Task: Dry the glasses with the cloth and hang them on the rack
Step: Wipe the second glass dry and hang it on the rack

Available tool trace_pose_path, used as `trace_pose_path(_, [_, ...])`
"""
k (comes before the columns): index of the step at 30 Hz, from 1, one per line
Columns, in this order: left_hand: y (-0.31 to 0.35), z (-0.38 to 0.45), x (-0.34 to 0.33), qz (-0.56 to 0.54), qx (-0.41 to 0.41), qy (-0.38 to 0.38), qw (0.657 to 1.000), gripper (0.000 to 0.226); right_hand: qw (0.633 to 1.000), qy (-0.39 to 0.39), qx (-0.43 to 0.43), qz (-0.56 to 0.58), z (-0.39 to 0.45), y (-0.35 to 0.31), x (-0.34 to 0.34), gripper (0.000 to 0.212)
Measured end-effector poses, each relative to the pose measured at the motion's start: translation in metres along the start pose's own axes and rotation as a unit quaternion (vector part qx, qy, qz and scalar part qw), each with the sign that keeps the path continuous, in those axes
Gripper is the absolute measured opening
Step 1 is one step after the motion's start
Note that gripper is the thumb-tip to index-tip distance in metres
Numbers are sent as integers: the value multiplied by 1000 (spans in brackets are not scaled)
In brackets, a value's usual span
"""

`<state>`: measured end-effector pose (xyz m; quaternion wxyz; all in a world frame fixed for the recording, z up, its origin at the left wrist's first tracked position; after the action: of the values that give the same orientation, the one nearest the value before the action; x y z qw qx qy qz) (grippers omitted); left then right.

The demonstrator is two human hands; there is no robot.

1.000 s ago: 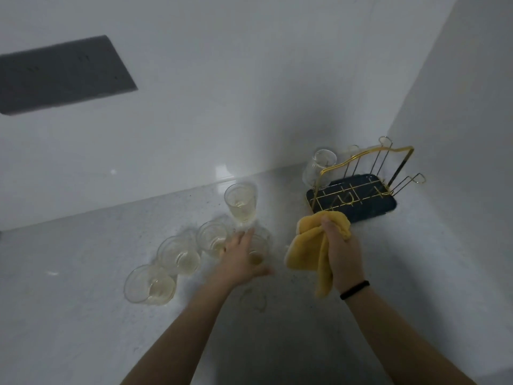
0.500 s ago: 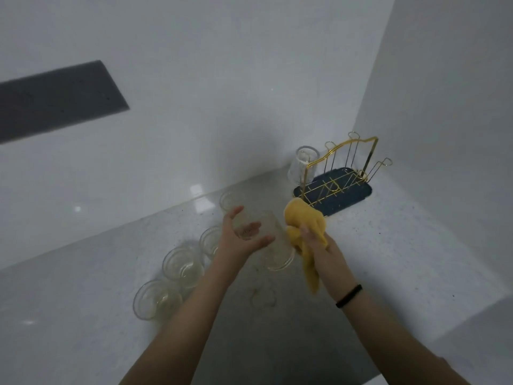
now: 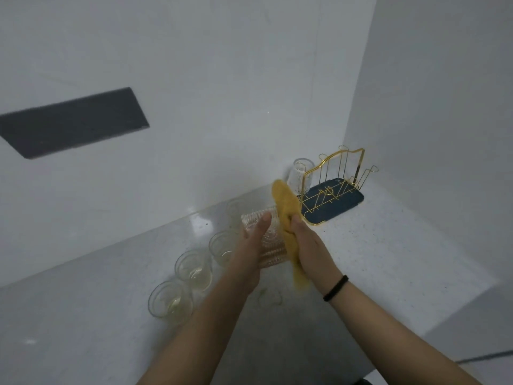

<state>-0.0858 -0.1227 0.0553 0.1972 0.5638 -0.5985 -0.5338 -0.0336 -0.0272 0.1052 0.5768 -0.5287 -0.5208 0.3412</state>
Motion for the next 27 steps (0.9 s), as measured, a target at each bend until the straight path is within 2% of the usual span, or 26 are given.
trace_pose_path(2, [8,-2,6,-34,-17,30,999,100,1000,13,4,-15,-14,0,-3,53])
trace_pose_path(4, [21,-4,15,-43,-54,64,996,96,997,8,59,-44,-31,-12,-17,48])
trace_pose_path(6, [27,-7,13,-27,-72,61,995,88,993,4,104,-56,-35,-24,-21,53])
trace_pose_path(7, [26,-8,10,-19,-68,60,996,92,993,8,103,-53,-28,-27,-16,56])
trace_pose_path(11, [13,-20,-4,-38,-46,40,997,105,999,32,-37,-14,-4,-18,7,48])
trace_pose_path(13, [18,-20,-1,-37,-64,58,996,104,998,60,21,-28,-13,-26,2,46])
trace_pose_path(15, [22,-17,5,-32,-78,76,994,104,987,64,130,-67,-30,-39,-15,56])
trace_pose_path(16, [23,-15,6,-23,-77,77,994,106,983,65,156,-71,-34,-41,-19,60])
trace_pose_path(18, [20,-19,2,-28,-62,63,996,107,993,72,86,-32,-26,-35,-8,52])
trace_pose_path(20, [20,-29,-10,-34,-60,35,997,97,996,79,-52,6,-12,-15,12,57])
trace_pose_path(21, [21,-32,-14,-32,-64,24,997,89,992,76,-94,23,-11,-12,17,58])
trace_pose_path(22, [21,-29,-14,-31,-66,20,997,85,992,74,-96,29,-14,-16,16,56])
trace_pose_path(25, [28,-23,-4,-49,-75,51,995,93,997,67,37,-22,-31,-34,-7,44])
trace_pose_path(27, [29,-22,-2,-25,-84,54,995,95,992,87,84,-43,-39,-36,-11,49])
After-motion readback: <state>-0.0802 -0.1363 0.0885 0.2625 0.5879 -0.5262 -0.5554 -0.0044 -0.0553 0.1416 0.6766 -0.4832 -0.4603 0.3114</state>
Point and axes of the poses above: each hand's wrist, its own z-axis towards the middle knuckle, its own x-axis out of the back of the hand, y = z × x, the point moved 10 cm from there along z, towards the middle knuckle, and after that the axes turned 8 degrees about -z, right-handed, at the moved point
